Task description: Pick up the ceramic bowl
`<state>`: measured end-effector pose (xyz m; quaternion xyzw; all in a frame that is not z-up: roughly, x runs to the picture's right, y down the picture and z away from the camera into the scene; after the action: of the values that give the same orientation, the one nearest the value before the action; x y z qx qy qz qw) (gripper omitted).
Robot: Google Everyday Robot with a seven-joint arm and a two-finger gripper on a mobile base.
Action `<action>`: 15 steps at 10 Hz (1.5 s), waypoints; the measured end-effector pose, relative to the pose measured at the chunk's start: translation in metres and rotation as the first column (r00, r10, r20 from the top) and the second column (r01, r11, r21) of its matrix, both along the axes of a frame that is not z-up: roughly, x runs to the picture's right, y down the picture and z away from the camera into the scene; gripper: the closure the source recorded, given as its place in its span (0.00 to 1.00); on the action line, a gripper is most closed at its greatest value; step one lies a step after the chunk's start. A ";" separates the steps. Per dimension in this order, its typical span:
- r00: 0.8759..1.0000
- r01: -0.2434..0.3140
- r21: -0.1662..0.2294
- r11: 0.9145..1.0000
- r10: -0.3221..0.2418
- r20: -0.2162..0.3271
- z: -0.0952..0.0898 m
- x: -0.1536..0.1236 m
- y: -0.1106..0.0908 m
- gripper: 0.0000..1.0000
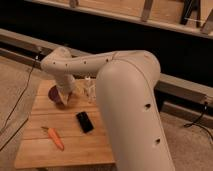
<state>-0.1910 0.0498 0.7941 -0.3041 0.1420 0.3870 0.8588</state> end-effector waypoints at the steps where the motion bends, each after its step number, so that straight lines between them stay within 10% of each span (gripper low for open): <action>1: 0.998 0.029 0.001 1.000 -0.029 0.061 0.009 -0.010 -0.003 0.35; 4: 0.977 0.112 0.006 0.994 -0.111 0.183 0.033 -0.029 -0.003 0.35; 10: 0.929 0.261 0.070 0.963 -0.270 0.253 0.069 -0.068 0.006 0.35; 15: 0.895 0.330 0.047 0.943 -0.329 0.302 0.091 -0.101 0.026 0.35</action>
<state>-0.2922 0.0757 0.8849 -0.3342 0.0577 0.1839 0.9226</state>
